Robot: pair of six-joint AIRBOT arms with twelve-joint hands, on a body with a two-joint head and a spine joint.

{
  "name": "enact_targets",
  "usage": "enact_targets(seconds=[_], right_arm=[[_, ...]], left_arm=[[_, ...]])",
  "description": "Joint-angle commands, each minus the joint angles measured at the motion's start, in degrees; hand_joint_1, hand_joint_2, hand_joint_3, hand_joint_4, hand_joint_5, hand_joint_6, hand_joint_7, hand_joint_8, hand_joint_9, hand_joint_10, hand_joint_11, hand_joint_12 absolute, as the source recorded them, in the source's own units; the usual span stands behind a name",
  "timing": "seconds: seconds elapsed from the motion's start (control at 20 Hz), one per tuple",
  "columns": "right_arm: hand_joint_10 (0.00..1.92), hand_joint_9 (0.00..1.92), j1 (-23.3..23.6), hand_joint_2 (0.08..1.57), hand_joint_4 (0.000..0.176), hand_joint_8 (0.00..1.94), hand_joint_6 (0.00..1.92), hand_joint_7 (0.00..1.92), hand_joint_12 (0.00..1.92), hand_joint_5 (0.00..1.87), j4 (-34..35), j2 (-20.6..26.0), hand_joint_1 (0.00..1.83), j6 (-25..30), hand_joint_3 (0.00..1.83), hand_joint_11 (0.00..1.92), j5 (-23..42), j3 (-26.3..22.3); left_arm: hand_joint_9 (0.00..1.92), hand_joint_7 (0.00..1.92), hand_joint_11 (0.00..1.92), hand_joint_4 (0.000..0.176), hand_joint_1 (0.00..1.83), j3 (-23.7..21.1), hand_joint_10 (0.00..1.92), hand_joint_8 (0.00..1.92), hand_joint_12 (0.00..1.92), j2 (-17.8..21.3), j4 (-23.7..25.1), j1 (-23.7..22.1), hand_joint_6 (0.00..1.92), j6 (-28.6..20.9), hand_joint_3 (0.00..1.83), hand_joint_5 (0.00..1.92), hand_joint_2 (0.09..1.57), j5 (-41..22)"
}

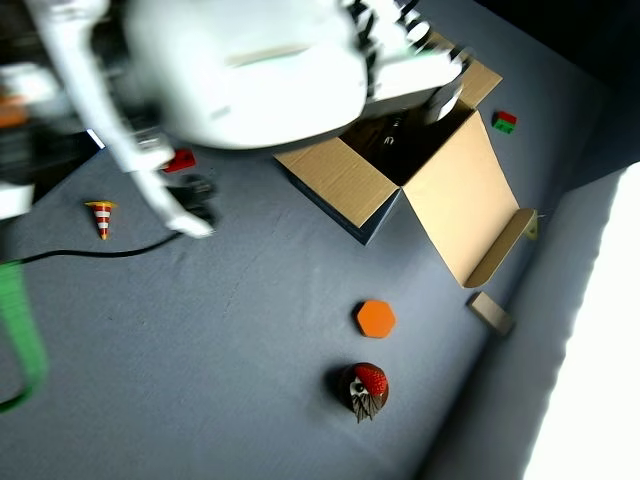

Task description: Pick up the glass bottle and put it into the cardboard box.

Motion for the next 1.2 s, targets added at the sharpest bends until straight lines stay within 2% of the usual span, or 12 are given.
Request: enact_targets(seconds=[0.0,0.2,0.35,0.4,0.45,0.5,0.55,0.65,0.75,1.0,1.05,1.15], right_arm=[[0.08,0.44,1.1,1.03,0.0,0.01,0.02,0.52,1.13,0.42,1.48,0.97,0.57,1.45,0.0,0.0,-0.04,-1.62],[0.09,0.5,3.7,1.11,0.0,0.02,0.05,0.57,1.2,0.52,1.49,7.0,0.31,8.06,0.03,0.0,-15.12,-9.73],[0.12,0.58,6.39,1.14,0.0,0.03,0.08,0.64,1.34,0.59,1.47,11.47,0.27,16.69,0.02,0.0,-31.3,-15.31],[0.54,0.69,6.29,1.18,0.0,0.09,0.25,0.84,1.53,0.72,1.47,12.38,0.28,19.28,0.0,0.22,-33.58,-16.33],[0.96,0.72,6.13,1.22,0.0,0.25,0.6,1.0,1.68,0.77,1.47,12.88,0.29,20.7,0.01,0.37,-35.02,-17.21],[1.3,0.8,6.09,1.27,0.0,0.73,0.98,1.03,1.84,0.81,1.39,12.93,0.31,20.81,0.01,0.54,-35.83,-17.9],[1.59,0.9,5.85,1.3,0.0,1.15,1.2,1.03,1.91,0.86,1.35,13.01,0.34,20.87,0.01,0.72,-36.08,-18.48],[1.88,1.04,5.02,1.35,0.0,1.53,1.38,1.06,1.92,0.94,0.86,13.15,0.44,21.83,0.02,0.99,-35.99,-19.27],[1.92,1.16,4.87,1.4,0.0,1.77,1.69,1.13,1.92,0.99,0.86,13.24,0.55,22.29,0.03,1.21,-35.64,-19.86],[1.92,1.27,4.12,1.45,0.0,1.94,1.92,1.2,1.92,1.05,-0.07,13.51,0.79,22.25,0.04,1.39,-34.15,-20.74],[1.92,1.27,4.05,1.05,0.0,1.94,1.92,1.19,1.92,0.73,-0.07,13.52,0.9,22.25,0.78,1.39,-34.0,-20.77],[1.92,1.27,3.8,0.86,0.0,1.94,1.92,1.2,1.92,0.72,-0.1,13.58,0.94,22.24,1.11,1.4,-33.25,-20.79]], left_arm=[[0.0,0.05,0.0,0.028,0.0,-0.33,0.0,0.01,0.0,-0.43,2.47,-2.26,0.02,1.56,0.0,0.07,1.27,-4.65],[0.16,0.26,0.03,0.019,0.0,-1.02,0.04,0.02,0.04,-2.38,-5.63,-13.61,0.05,7.52,0.0,0.23,1.28,-9.17],[0.27,0.38,0.0,0.018,0.0,-0.41,0.03,0.01,0.36,-3.01,-9.52,-20.76,0.04,12.83,0.0,0.35,1.29,-9.29],[0.44,0.58,0.0,0.015,0.01,-0.22,0.14,0.11,1.02,-3.0,-10.08,-22.41,0.14,13.77,0.0,0.5,1.31,-9.29],[0.38,0.63,0.0,0.004,0.01,-0.01,0.77,0.5,1.5,-2.92,-10.54,-23.96,0.59,14.57,0.01,0.48,1.34,-9.27],[0.49,0.68,0.21,0.0,0.05,0.21,1.35,1.04,1.82,-2.88,-10.76,-25.26,1.11,15.31,0.01,0.52,1.36,-9.21],[0.68,0.8,0.53,0.0,0.11,0.6,1.68,1.33,1.9,-2.78,-11.05,-26.62,1.39,16.11,0.01,0.64,1.39,-8.59],[0.93,0.96,0.87,0.0,0.23,1.63,1.89,1.6,1.92,-2.5,-11.61,-28.95,1.56,17.85,0.01,0.83,1.44,-6.86],[1.14,1.07,1.1,0.0,0.36,2.81,1.92,1.8,1.92,-2.19,-11.6,-31.07,1.76,19.23,0.01,0.92,1.48,-4.52],[1.34,1.25,1.36,0.0,0.6,4.66,1.92,1.92,1.92,-2.07,-11.97,-33.95,1.92,21.62,0.01,1.08,1.52,-1.96],[1.34,1.25,1.36,0.0,0.61,4.72,1.92,1.92,1.92,-1.93,-11.95,-33.94,1.92,21.62,0.01,1.07,1.52,-1.57],[1.33,1.25,1.34,0.0,0.61,5.15,1.92,1.92,1.92,-1.47,-11.49,-33.79,1.92,21.62,0.01,1.07,1.52,0.6]])
